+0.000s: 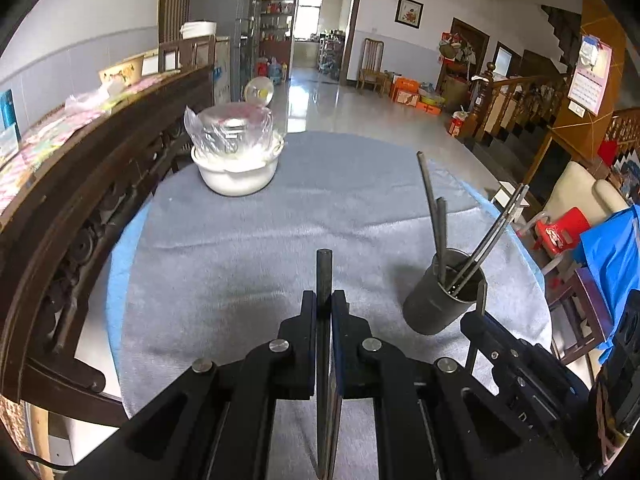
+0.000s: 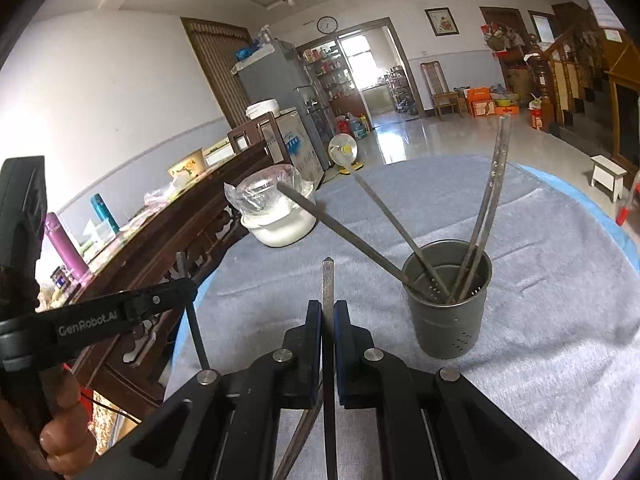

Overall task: Organize utensils
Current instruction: 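Grasp a chopstick with the right gripper while the left gripper lifts its chopstick toward the cup, then lower both grippers' chopsticks into the grey cup and open both grippers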

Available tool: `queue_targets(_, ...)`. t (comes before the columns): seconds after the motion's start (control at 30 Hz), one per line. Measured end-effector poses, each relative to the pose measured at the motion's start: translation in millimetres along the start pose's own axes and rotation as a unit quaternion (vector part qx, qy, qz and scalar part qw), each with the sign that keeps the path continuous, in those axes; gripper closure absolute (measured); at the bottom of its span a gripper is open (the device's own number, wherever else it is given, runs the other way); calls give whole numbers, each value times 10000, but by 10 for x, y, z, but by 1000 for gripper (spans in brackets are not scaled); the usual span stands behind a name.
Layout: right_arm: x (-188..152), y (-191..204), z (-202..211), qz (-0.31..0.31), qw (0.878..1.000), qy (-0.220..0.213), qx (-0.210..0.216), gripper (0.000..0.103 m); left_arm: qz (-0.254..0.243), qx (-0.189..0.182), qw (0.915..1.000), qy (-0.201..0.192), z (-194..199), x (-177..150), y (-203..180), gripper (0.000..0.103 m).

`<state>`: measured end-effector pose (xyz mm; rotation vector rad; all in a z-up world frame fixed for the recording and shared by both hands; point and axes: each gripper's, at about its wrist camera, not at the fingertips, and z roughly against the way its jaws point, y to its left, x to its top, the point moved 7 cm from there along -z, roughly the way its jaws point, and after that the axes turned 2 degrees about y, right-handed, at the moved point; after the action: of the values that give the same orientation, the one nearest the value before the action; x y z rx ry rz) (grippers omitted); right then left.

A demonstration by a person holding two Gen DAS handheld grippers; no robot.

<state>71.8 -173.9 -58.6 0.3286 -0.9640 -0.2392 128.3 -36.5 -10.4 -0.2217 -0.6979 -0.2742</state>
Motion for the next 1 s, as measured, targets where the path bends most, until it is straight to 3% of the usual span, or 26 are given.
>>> queue_targets(0.67, 240, -121, 606, -232, 9968, -683, 337, 96, -291, -85, 9984, -471, 493, 58, -401, 96)
queue_targets(1.0, 350, -228, 707, -353, 9949, -837, 443, 96, -417, -166, 9976, -528, 544, 129, -553, 96)
